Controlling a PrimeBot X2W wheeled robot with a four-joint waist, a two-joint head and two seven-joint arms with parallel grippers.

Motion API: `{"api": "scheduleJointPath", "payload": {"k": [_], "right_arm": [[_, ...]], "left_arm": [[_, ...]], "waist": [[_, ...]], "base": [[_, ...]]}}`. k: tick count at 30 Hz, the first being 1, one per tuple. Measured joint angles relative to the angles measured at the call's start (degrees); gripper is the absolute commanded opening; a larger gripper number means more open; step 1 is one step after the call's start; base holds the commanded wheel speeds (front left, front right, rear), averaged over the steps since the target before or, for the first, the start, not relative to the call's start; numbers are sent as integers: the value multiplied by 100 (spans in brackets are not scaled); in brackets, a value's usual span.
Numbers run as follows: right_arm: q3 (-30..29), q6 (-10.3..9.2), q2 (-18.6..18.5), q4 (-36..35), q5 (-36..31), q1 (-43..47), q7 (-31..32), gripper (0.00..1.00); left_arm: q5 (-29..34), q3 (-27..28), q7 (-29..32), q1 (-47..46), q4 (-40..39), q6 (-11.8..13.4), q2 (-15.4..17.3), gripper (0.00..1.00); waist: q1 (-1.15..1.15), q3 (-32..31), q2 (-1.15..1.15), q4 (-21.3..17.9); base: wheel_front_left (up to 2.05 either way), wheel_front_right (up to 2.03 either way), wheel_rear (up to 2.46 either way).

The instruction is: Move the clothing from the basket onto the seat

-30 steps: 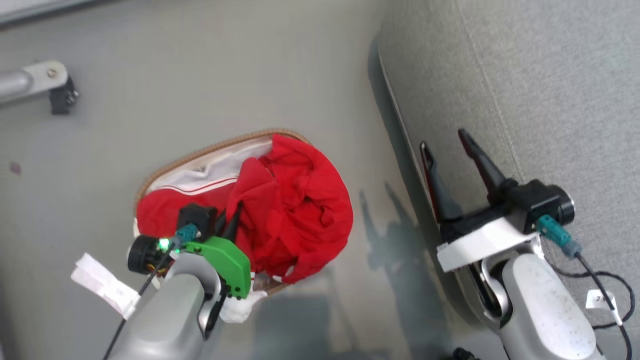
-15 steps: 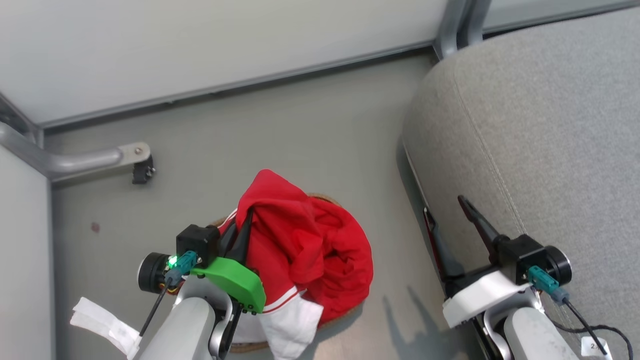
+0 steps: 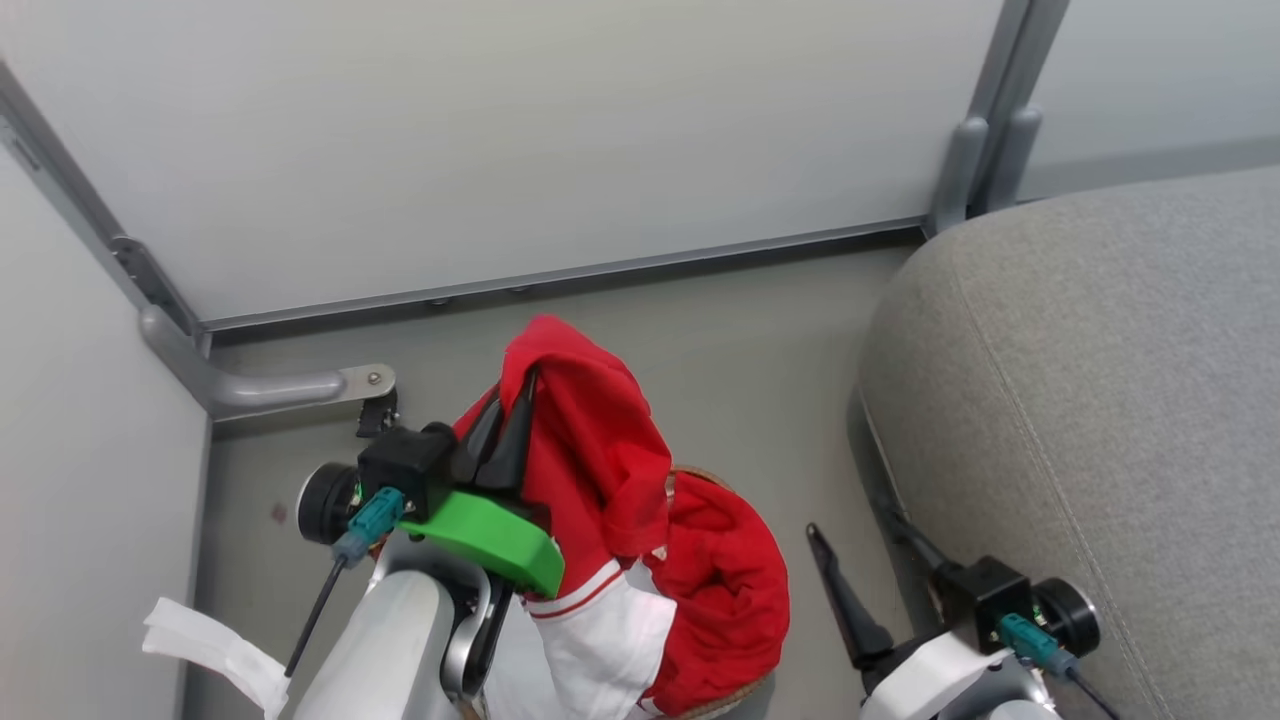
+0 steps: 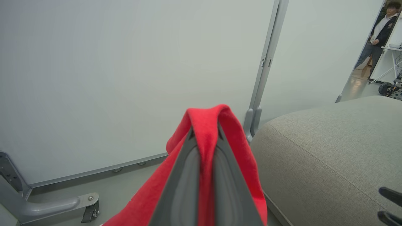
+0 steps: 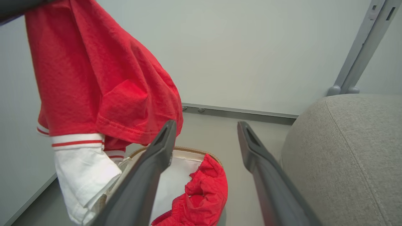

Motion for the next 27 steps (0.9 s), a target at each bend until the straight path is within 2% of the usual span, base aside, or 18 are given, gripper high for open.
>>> {"api": "scheduleJointPath", "payload": {"k": [7, 17, 27], "right_arm": [[800, 1, 1, 197, 264, -190, 0, 100], [1931, 1, 4, 632, 649, -1543, -1, 100], [2270, 1, 0, 1750, 641, -2262, -8, 100]], "left_arm": [[-29, -145, -1, -187, -142, -26, -33, 0], [-255, -538, -1, -362, -240, -46, -40, 0], [-491, -1071, -1, -513, -281, -46, -40, 0]], "waist": [[0, -99, 0, 264], [0, 11, 0, 529], [0, 107, 0, 799]], "base": [[0, 0, 0], [0, 0, 0], [0, 0, 0]]}}
